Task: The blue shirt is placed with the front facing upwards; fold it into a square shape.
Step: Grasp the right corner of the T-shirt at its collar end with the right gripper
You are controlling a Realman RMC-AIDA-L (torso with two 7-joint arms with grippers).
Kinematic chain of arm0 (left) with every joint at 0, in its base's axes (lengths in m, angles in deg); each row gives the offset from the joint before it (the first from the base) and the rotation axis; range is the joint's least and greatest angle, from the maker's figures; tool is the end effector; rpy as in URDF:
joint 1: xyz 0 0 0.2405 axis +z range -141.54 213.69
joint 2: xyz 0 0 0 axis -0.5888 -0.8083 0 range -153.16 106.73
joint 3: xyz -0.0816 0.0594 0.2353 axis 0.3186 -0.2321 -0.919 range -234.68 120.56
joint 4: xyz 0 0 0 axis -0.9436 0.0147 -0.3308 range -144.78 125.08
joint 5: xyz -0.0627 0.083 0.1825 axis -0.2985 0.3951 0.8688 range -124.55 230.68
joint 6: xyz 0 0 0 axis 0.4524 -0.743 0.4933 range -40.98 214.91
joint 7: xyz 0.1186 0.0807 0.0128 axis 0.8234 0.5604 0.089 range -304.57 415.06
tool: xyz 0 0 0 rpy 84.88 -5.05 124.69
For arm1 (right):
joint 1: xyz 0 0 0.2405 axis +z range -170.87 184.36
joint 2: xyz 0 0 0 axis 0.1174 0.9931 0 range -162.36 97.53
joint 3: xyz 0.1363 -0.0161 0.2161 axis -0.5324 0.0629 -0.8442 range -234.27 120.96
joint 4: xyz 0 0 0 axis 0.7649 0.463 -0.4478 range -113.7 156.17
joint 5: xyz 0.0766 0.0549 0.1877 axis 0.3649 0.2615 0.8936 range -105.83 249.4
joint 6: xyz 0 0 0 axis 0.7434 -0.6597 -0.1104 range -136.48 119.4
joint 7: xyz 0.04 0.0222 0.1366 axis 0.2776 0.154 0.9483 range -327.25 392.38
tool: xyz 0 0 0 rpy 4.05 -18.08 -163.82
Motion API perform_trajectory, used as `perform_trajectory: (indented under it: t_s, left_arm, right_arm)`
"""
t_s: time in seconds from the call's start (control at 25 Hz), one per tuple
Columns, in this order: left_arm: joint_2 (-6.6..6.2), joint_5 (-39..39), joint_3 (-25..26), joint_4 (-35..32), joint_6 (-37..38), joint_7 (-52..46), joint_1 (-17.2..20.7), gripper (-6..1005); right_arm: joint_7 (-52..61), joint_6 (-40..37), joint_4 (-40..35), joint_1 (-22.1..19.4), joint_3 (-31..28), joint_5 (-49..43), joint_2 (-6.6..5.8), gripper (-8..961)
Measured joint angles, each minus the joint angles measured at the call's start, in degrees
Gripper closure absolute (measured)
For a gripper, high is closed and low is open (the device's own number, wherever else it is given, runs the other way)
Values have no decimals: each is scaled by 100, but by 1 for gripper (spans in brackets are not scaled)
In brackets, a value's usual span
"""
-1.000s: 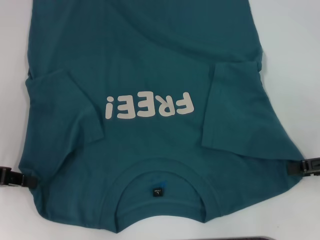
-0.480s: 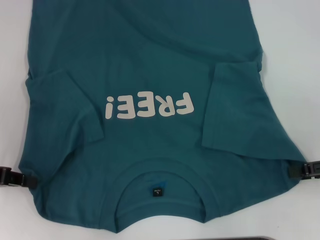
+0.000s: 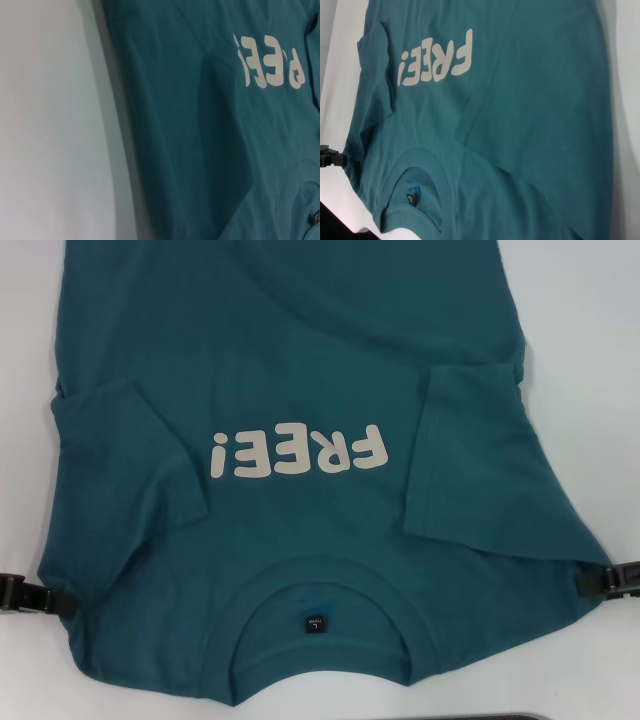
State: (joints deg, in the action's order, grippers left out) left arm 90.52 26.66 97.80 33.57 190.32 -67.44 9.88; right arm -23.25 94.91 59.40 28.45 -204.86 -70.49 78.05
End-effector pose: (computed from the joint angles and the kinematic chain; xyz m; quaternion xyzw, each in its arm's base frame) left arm -0.3565 0.2525 0.0520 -0.7759 -0.6301 -0.0183 0.0263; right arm 0.3634 0.2356 0.0536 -0.7570 0.6504 0.0630 0.0002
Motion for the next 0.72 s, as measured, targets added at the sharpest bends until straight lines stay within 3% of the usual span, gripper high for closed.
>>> perform_trajectory:
  t_s: [0.28,0.72]
  left_arm:
    - [-4,-13,0,0,11,8,0,987]
    - [-1,-17,0,0,18,25,0,987]
  right_arm:
    - [120,-163,-5,106,4,-259,28,292]
    - [166,-205,-6,144,-18,-365,55,505]
